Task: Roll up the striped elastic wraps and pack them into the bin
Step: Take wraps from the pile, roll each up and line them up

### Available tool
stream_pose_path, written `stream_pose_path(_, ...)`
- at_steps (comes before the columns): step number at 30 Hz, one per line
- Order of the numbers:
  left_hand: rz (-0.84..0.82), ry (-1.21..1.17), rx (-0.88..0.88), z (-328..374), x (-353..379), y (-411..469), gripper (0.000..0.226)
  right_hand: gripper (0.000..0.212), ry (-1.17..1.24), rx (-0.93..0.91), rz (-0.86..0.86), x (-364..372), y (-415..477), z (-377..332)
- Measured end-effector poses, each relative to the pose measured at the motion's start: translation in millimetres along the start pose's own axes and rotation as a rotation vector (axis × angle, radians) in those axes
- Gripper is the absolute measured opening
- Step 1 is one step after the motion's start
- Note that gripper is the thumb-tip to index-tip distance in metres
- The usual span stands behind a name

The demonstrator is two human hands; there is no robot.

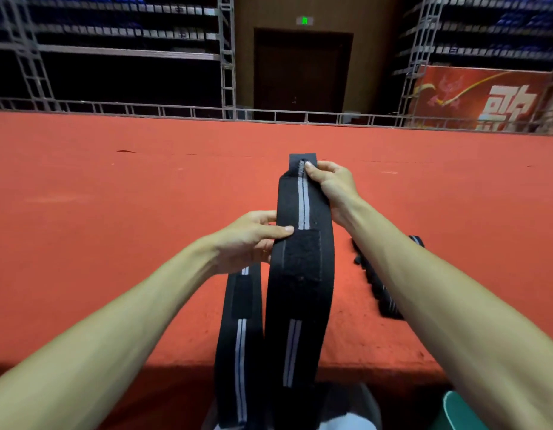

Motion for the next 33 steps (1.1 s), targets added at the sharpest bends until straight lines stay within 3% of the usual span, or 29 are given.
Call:
stream_pose_path(4,-0.036,-0.117,0.001,-5,-8,-19,0.047,0.012,-0.112,0.002,-0.072,17,-11,5)
stream_pose_path(7,0.030,-0.166,-0.063,-26,-20,-27,0.041,0.010,-0.222,0.022,-0.122,29,-8,22)
stream_pose_path(12,0.078,0.037,-0.290,-82,-49,-31,0.024,0.013,-0.264,0.165,-0.250,46,2,70)
stream_pose_path(18,0.109,0.098,-0.411,-120,-98,-24,0.024,0.017,-0.356,0.270,-0.284,53,20,137)
stream_pose_path(22,0.381,0.055,-0.304,-132,-136,2,0.029,0.013,-0.322,0.328,-0.291,61,31,173)
stream_pose_path(26,0.675,0.065,-0.139,-137,-169,31,0.015,0.012,-0.264,0.368,-0.305,72,39,206)
stream_pose_path(30,0.798,0.179,-0.153,-155,-195,53,0.014,0.007,-0.308,0.295,-0.244,73,57,230)
stream_pose_path(33,0.858,0.421,-0.147,-155,-219,74,0.015,0.016,-0.457,0.200,-0.209,74,80,248)
Point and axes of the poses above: each hand's wrist, its own y-axis towards the middle knuckle, its own x-axis out of the palm, z = x × y, the point moved 7 cm from there along y, towards the middle knuckle, and after that the axes turned 1 degree about y, right-handed, at the moved point
